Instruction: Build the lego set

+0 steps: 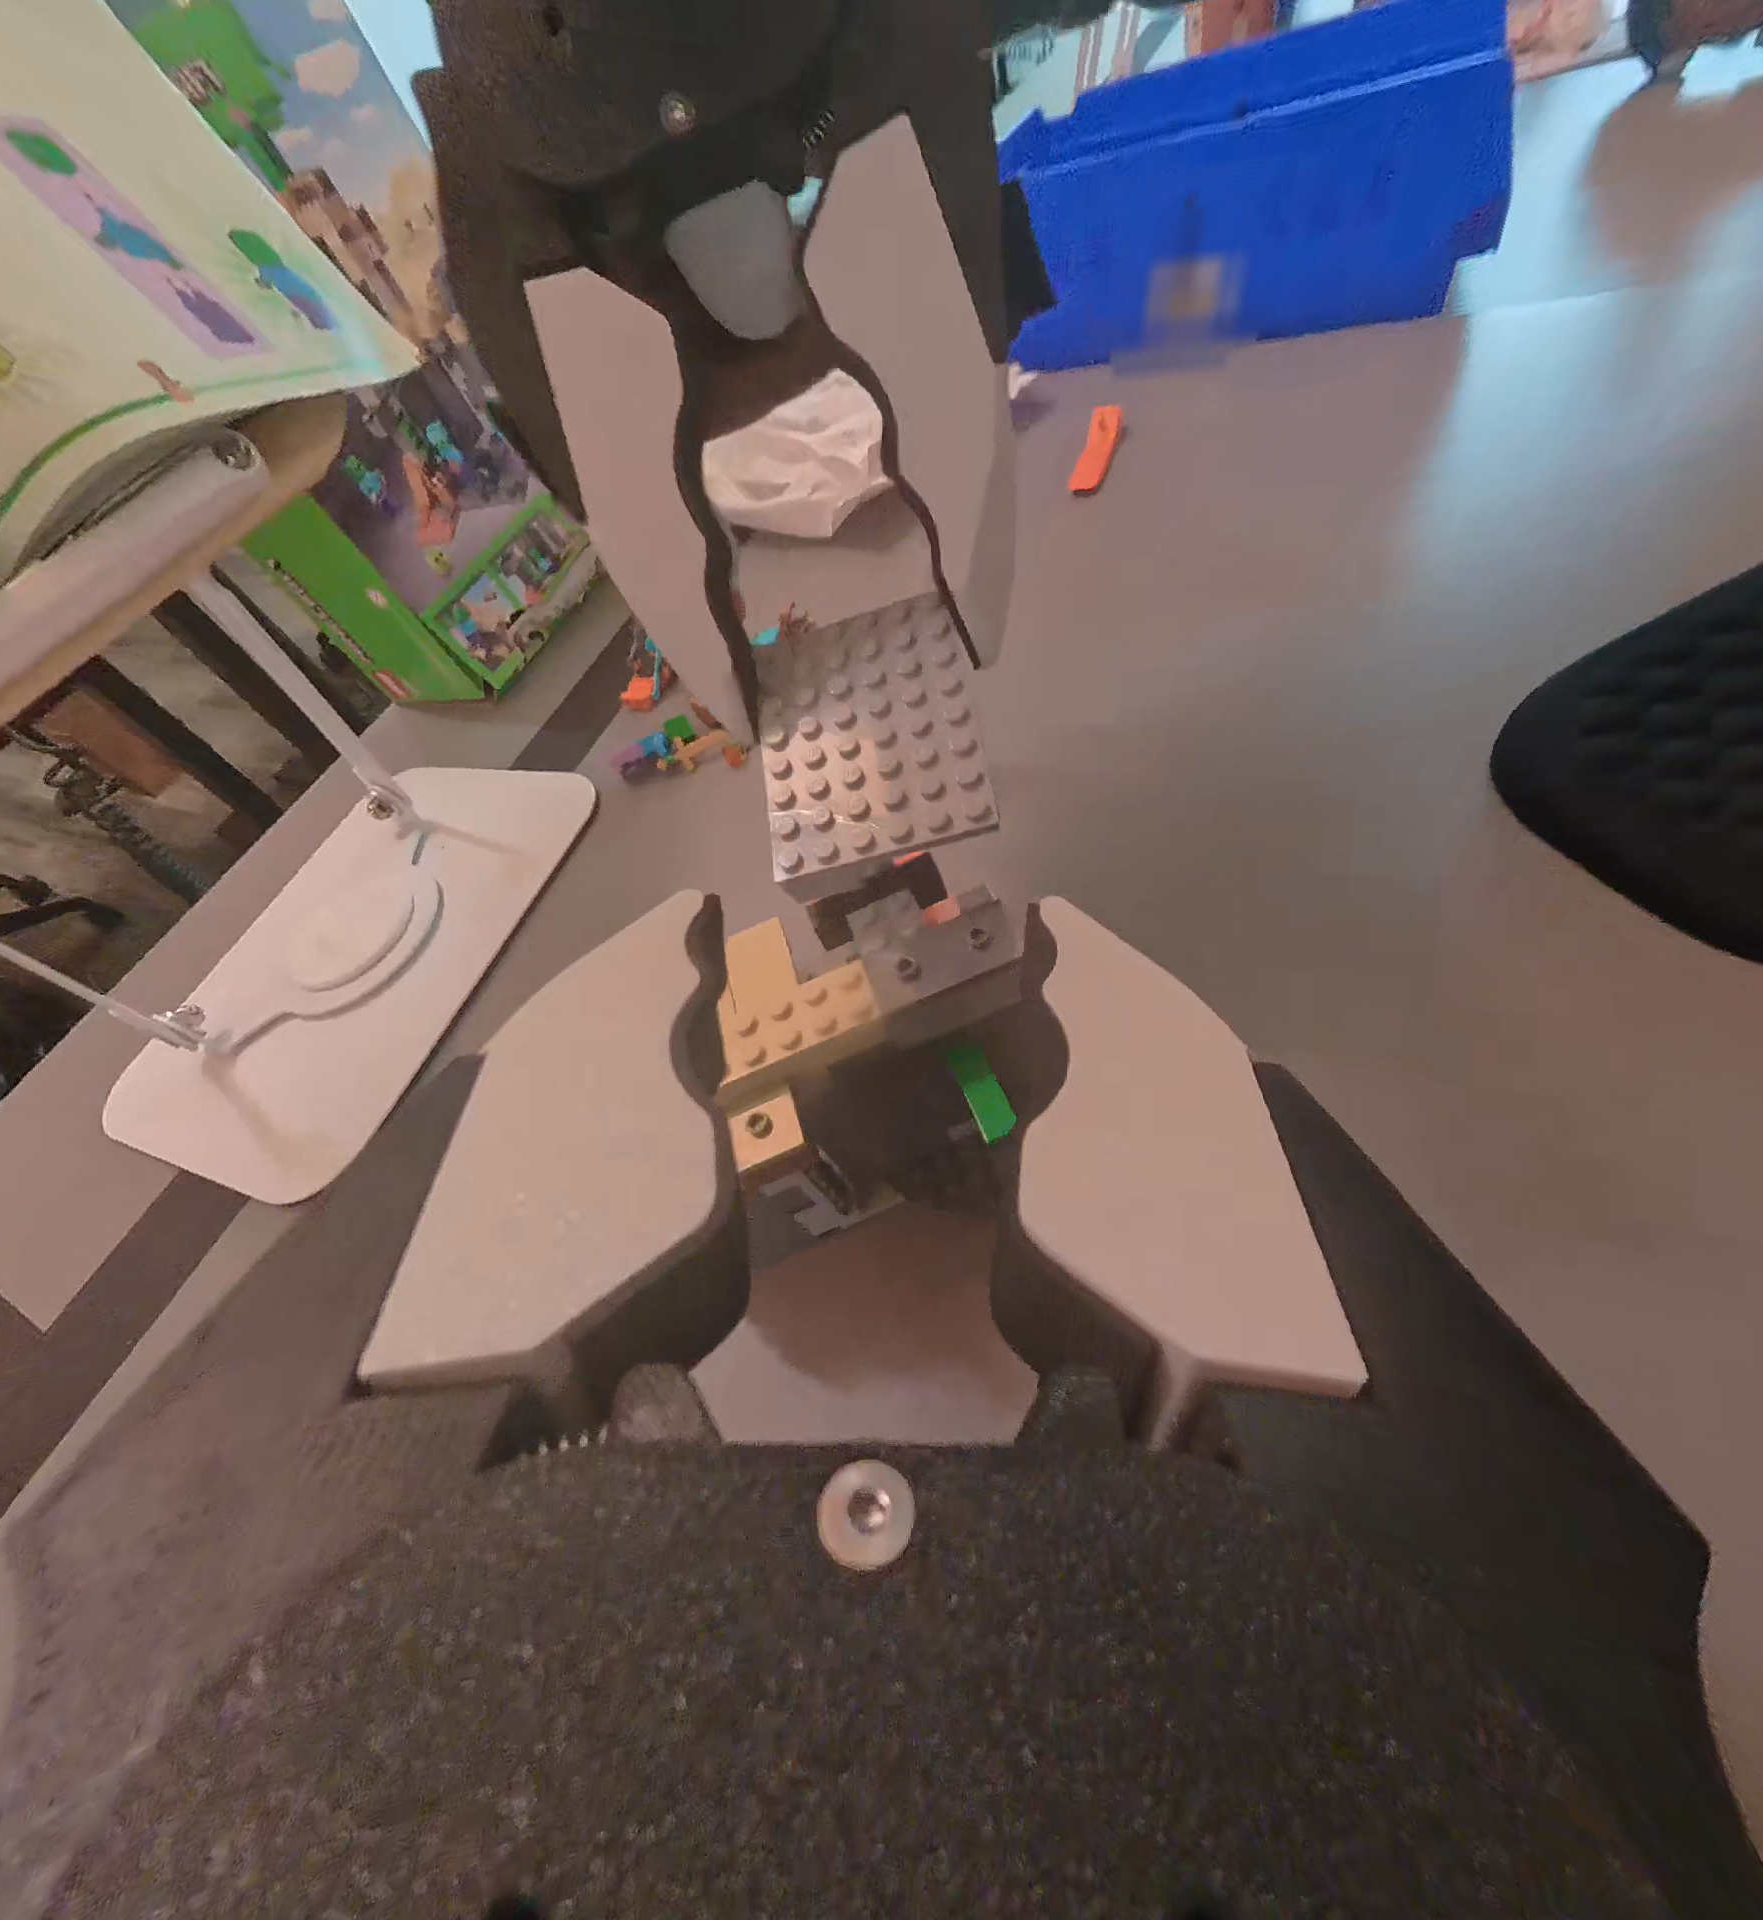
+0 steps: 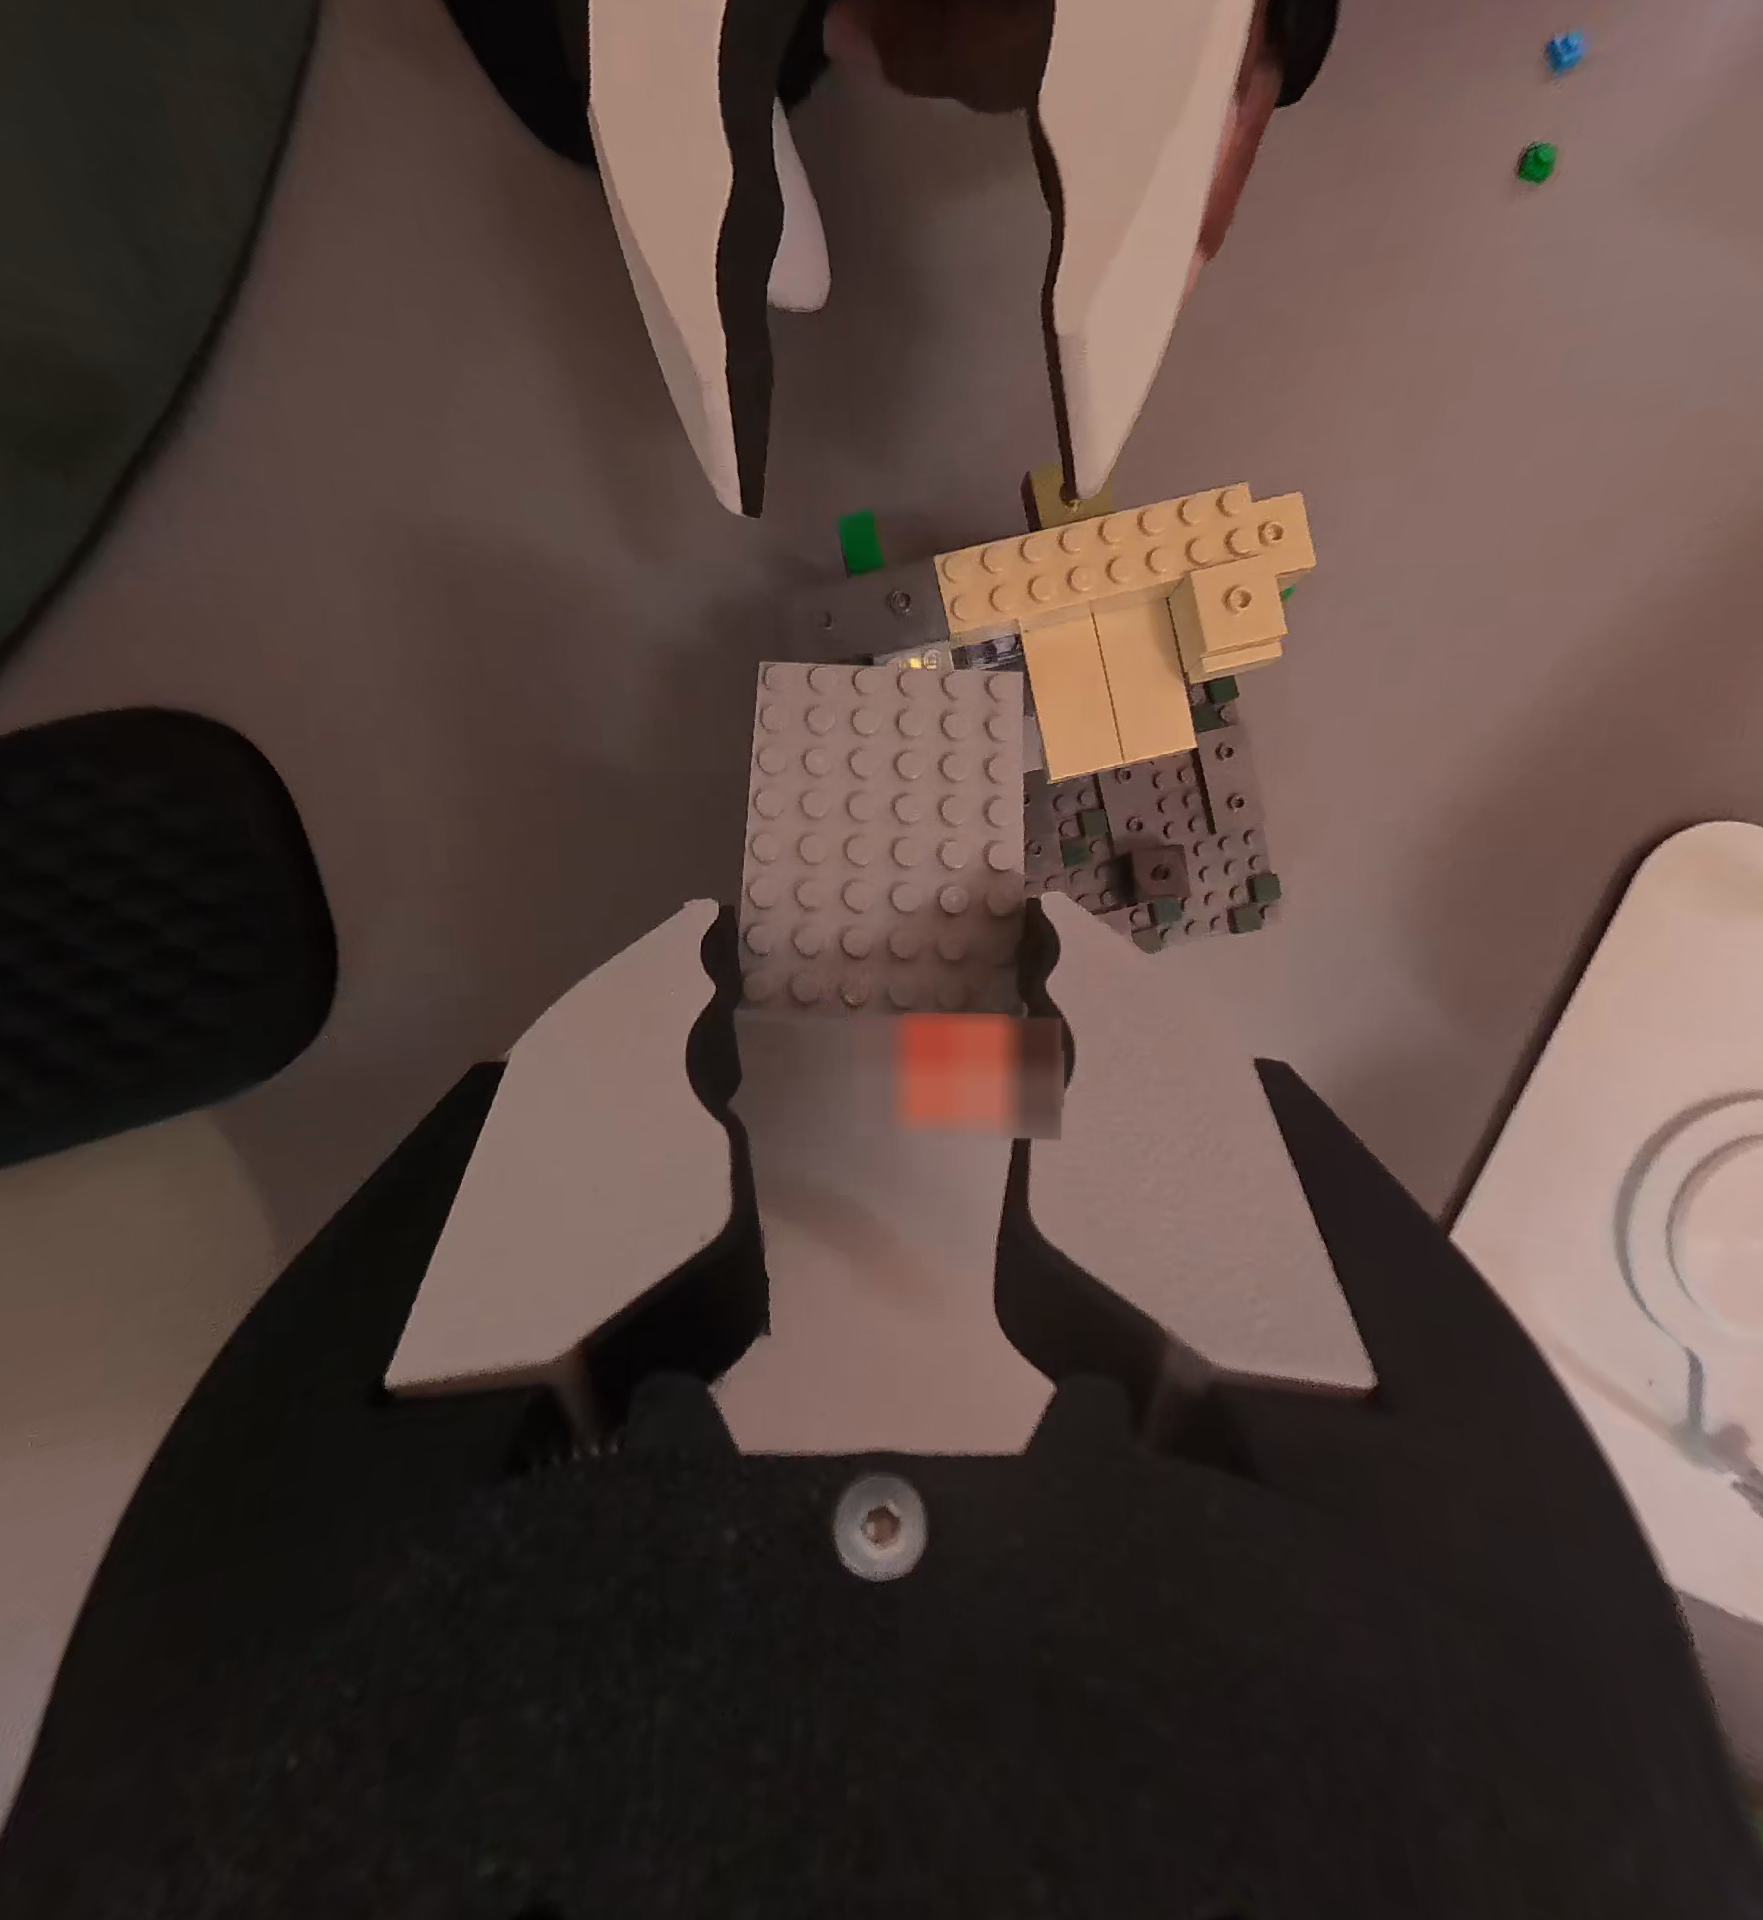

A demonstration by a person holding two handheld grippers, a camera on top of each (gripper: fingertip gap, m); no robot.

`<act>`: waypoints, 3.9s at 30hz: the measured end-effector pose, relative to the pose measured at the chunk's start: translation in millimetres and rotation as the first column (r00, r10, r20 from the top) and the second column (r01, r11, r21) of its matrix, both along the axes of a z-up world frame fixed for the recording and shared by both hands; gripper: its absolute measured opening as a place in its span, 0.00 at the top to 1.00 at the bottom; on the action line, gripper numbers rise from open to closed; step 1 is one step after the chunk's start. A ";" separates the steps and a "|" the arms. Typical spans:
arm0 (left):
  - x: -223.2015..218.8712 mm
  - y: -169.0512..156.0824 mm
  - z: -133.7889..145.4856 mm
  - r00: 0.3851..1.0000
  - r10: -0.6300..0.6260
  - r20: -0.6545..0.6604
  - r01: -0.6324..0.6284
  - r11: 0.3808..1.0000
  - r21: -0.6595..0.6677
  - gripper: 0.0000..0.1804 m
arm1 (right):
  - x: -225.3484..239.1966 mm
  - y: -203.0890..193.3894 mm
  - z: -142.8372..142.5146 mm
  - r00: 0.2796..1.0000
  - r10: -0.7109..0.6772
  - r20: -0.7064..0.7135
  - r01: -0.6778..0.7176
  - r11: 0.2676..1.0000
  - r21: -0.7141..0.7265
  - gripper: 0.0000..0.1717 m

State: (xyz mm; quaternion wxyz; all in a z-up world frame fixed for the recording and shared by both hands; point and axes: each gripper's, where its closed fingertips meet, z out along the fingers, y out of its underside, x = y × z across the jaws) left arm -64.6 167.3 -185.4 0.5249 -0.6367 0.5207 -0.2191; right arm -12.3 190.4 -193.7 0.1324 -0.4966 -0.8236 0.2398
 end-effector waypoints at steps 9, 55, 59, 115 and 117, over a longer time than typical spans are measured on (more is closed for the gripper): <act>6.3 5.5 -12.8 0.995 0.000 -0.105 0.006 0.998 0.058 0.69 | -10.0 5.4 -11.9 0.993 0.110 -0.038 -0.109 0.994 0.024 0.70; 1.8 -5.7 -26.4 0.917 -0.106 -0.385 0.136 0.989 0.051 0.71 | -19.0 -52.8 -24.5 0.374 -0.927 -0.034 0.574 0.260 -0.776 0.71; 3.2 -6.6 -25.0 0.906 -0.097 -0.412 0.133 0.989 0.059 0.71 | -24.9 -35.5 -22.0 0.272 -0.961 0.052 0.536 0.106 -0.837 0.72; -23.1 -15.7 -67.7 0.976 -0.201 -0.081 0.184 0.967 -0.175 0.83 | -14.6 -56.7 -23.3 0.734 -0.627 0.263 0.364 0.035 -0.931 0.88; -23.2 -15.4 -67.8 0.976 -0.202 -0.079 0.187 0.967 -0.171 0.83 | -14.5 -55.3 -22.9 0.731 -0.638 0.243 0.353 0.049 -0.934 0.89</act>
